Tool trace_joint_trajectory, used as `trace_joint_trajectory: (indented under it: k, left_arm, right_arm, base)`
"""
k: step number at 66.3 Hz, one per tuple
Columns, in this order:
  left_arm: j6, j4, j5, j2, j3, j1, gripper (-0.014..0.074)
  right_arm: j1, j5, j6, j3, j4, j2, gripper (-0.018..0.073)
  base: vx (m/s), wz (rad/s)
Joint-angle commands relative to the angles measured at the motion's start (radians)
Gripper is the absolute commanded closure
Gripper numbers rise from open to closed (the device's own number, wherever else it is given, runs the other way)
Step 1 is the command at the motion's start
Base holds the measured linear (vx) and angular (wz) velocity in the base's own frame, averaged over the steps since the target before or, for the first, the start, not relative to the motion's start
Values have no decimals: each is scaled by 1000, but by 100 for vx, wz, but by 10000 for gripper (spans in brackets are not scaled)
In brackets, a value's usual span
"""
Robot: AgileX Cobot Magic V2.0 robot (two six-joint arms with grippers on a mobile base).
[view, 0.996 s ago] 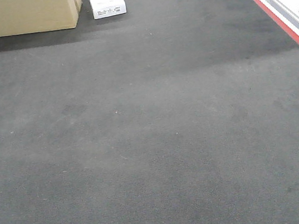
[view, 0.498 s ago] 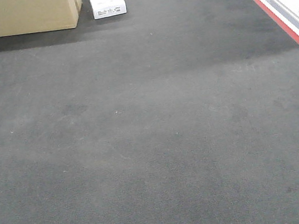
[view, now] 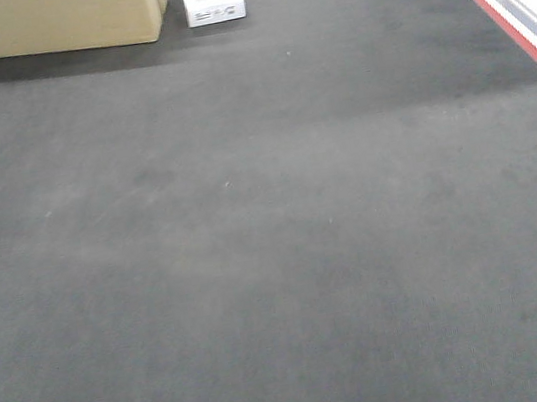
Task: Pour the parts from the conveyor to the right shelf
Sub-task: 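Drive the base away from the conveyor holding the part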
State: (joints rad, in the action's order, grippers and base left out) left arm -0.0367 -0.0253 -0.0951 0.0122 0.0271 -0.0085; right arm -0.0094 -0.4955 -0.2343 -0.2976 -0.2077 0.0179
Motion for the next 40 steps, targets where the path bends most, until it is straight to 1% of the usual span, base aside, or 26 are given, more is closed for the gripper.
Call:
trace_joint_trajectory:
  k: [1, 17, 40]
  left_arm:
    - [-7, 6, 73, 12, -20, -5, 603]
    - [-7, 6, 73, 12, -20, -5, 603]
    - [-7, 6, 73, 12, -20, -5, 603]
  right_arm:
    - [-3, 75, -3, -25, -5, 3, 561]
    - [-3, 75, -3, -25, -5, 3, 561]
    - [-3, 75, -3, -25, -5, 3, 561]
  base:
    - [-19, 13]
    - [-26, 2]
    - [-39, -3]
